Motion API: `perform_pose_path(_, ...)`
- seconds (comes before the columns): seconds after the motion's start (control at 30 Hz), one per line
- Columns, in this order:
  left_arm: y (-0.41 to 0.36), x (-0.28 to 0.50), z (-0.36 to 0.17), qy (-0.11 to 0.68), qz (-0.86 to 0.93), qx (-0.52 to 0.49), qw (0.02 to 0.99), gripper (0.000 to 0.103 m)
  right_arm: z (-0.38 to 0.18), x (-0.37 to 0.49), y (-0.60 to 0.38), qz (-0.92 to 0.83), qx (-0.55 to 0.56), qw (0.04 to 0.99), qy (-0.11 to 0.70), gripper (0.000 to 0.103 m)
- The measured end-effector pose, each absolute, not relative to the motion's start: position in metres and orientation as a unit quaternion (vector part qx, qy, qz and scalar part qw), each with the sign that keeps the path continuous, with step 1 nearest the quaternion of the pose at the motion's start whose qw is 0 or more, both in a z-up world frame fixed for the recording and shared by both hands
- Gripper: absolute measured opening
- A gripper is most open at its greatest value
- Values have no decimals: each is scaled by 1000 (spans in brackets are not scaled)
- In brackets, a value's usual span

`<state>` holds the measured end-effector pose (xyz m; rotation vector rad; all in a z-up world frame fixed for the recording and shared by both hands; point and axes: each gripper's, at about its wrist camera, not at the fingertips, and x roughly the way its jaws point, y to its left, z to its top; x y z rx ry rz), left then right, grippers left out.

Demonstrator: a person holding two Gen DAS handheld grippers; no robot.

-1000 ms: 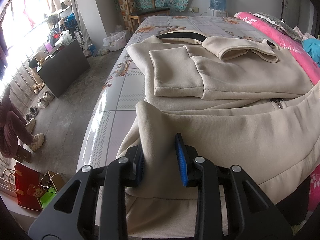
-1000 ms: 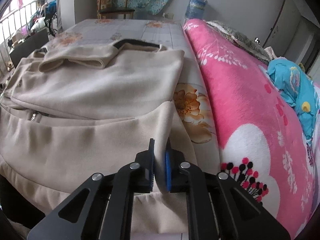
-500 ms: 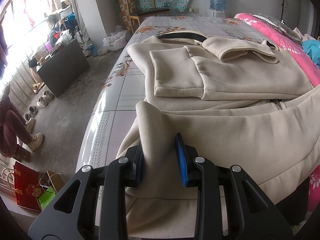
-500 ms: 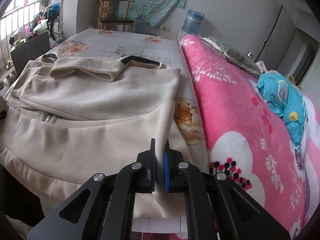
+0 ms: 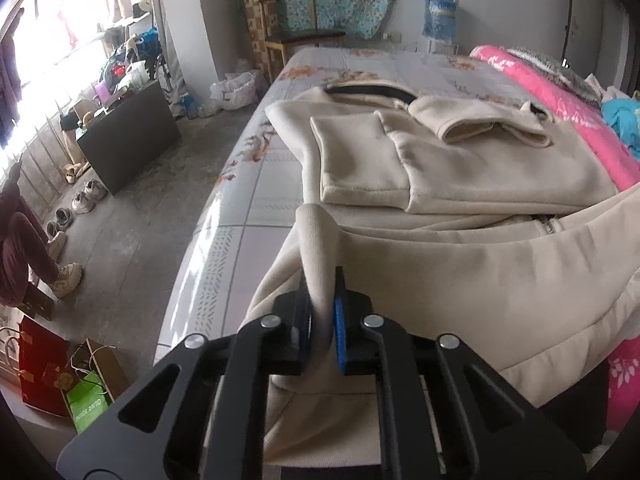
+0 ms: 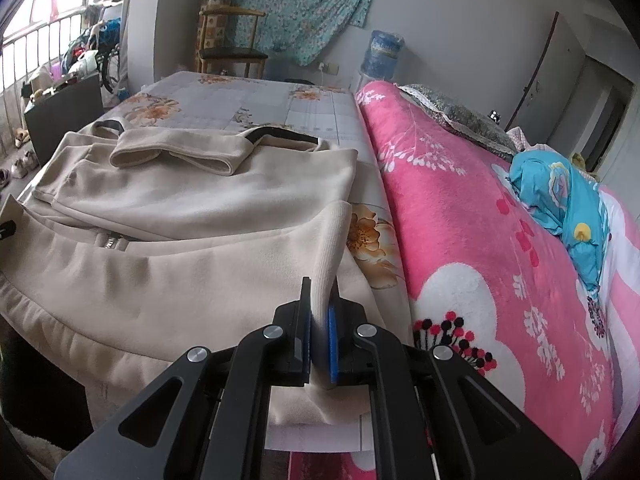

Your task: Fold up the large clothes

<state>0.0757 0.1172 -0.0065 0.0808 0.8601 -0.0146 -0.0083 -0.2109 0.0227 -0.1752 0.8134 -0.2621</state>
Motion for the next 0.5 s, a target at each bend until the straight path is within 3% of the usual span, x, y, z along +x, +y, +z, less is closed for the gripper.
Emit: perform_pose_path(0.5, 116, 18, 34, 333, -19, 45, 942, 6, 39, -47, -220, -129, -47, 924, 358, 6)
